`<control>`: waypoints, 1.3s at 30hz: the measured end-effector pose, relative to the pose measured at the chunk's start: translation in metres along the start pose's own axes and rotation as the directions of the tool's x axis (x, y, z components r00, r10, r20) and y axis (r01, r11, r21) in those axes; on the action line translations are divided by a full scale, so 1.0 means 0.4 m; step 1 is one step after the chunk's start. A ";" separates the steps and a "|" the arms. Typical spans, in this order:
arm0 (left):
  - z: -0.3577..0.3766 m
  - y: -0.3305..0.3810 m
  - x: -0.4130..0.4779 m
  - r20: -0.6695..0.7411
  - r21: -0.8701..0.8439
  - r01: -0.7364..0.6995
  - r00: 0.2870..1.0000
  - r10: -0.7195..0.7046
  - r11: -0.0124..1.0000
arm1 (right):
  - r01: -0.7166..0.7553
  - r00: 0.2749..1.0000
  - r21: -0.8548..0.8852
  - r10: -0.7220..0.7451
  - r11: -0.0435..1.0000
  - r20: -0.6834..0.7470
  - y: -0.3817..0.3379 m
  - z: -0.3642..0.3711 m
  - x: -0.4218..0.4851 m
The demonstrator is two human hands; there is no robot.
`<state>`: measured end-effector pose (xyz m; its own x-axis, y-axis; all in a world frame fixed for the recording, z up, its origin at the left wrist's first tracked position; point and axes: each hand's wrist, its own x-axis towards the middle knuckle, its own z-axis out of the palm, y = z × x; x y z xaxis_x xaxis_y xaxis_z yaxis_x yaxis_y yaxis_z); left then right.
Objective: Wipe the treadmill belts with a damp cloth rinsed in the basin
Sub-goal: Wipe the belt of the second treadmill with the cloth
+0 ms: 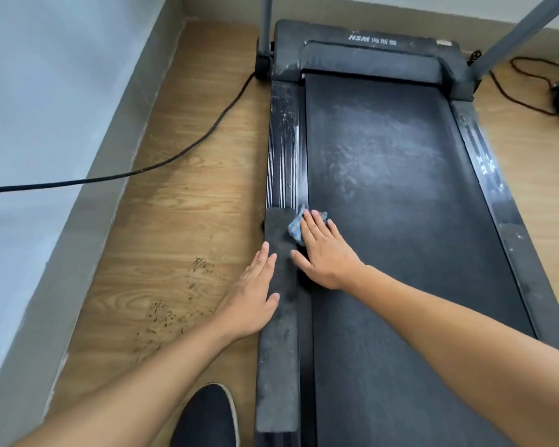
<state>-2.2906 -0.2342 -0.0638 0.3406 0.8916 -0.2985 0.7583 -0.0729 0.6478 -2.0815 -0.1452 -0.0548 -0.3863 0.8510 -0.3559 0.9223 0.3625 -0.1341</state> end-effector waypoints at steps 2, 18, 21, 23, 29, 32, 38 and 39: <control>0.007 0.023 -0.001 0.008 -0.041 0.036 0.999 -0.036 0.999 | 0.068 0.998 -0.041 -0.067 0.997 0.023 -0.032 0.055 -0.136; -0.020 0.065 -0.001 0.113 0.172 0.077 0.989 -0.097 0.982 | 0.037 0.999 -0.033 -0.037 0.999 0.000 -0.137 0.201 -0.401; -0.021 0.071 -0.016 0.111 0.224 0.064 0.990 -0.091 0.972 | -0.025 0.998 -0.020 0.026 0.999 0.063 -0.115 0.139 -0.285; -0.015 0.082 -0.028 0.113 0.244 0.067 0.989 -0.097 0.967 | -0.033 0.996 -0.004 0.033 0.999 0.078 -0.120 0.143 -0.304; -0.033 0.110 -0.033 0.138 0.260 0.098 0.981 -0.137 0.961 | 0.068 0.997 0.069 -0.070 0.995 0.040 -0.255 0.299 -0.659; -0.036 0.117 -0.038 0.147 0.281 0.100 0.978 -0.146 0.955 | 0.103 0.981 0.045 -0.109 0.994 0.161 -0.325 0.389 -0.863; -0.003 0.141 -0.031 0.038 0.269 0.136 0.988 -0.152 0.953 | 0.206 0.924 -0.068 -0.171 0.976 0.341 -0.360 0.470 -1.026; 0.017 0.146 -0.035 0.025 0.266 0.106 0.993 -0.117 0.958 | 0.236 0.926 -0.060 -0.206 0.970 0.315 -0.348 0.460 -1.030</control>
<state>-2.2473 -0.2540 -0.0264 0.2633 0.8825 -0.3898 0.9107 -0.0941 0.4021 -2.0480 -0.6161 -0.0598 -0.5434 0.5939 -0.5933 0.8023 0.5754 -0.1589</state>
